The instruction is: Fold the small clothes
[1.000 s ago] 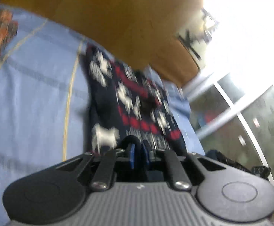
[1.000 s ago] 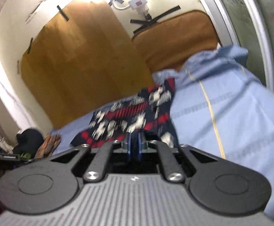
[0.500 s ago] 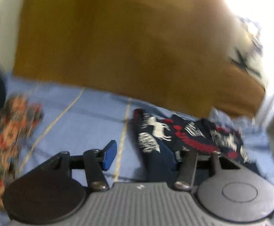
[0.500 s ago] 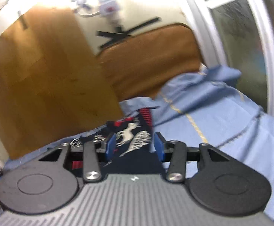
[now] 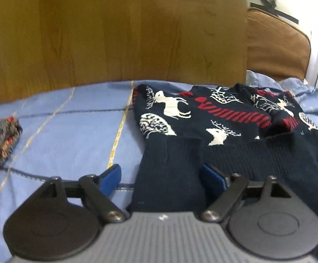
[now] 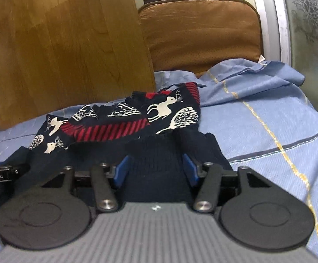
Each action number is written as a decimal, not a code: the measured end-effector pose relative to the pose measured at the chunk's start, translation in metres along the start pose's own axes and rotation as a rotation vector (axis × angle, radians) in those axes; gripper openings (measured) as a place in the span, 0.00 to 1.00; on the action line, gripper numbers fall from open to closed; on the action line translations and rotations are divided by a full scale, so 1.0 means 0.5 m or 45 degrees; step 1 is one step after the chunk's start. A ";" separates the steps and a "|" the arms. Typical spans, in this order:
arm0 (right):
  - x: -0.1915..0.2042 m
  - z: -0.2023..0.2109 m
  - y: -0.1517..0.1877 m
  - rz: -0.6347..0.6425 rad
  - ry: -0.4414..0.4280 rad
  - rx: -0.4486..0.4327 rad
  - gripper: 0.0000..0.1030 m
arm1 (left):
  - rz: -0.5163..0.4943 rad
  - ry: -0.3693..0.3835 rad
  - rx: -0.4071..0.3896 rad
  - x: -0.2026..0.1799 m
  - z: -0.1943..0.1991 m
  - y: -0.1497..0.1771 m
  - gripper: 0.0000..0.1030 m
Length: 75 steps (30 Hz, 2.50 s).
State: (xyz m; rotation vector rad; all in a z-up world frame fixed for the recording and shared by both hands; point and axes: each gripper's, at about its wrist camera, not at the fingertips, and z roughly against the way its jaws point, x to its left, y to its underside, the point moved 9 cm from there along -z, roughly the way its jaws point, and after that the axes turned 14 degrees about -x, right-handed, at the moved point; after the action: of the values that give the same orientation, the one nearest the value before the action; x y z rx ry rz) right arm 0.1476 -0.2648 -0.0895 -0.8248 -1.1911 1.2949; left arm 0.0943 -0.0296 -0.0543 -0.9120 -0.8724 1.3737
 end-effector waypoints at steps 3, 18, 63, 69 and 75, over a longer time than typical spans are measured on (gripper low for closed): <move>0.001 0.011 -0.002 0.011 0.003 0.002 0.57 | 0.022 0.012 0.006 0.006 0.000 0.002 0.82; 0.012 -0.024 0.002 -0.012 -0.038 0.014 0.66 | -0.014 -0.006 -0.011 0.001 -0.004 -0.001 0.84; 0.009 -0.024 -0.002 -0.078 -0.097 0.016 0.72 | -0.065 -0.026 -0.035 -0.003 -0.002 -0.001 0.88; 0.008 -0.023 -0.004 -0.100 -0.112 0.013 0.73 | -0.079 -0.033 -0.039 -0.003 -0.003 -0.001 0.88; 0.009 -0.020 -0.006 -0.099 -0.119 0.006 0.75 | -0.083 -0.034 -0.043 -0.003 -0.002 -0.002 0.88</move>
State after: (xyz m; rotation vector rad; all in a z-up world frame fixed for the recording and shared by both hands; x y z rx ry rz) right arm 0.1573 -0.2593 -0.0882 -0.7145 -1.2811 1.2836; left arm 0.0954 -0.0309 -0.0537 -0.8849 -0.9404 1.3213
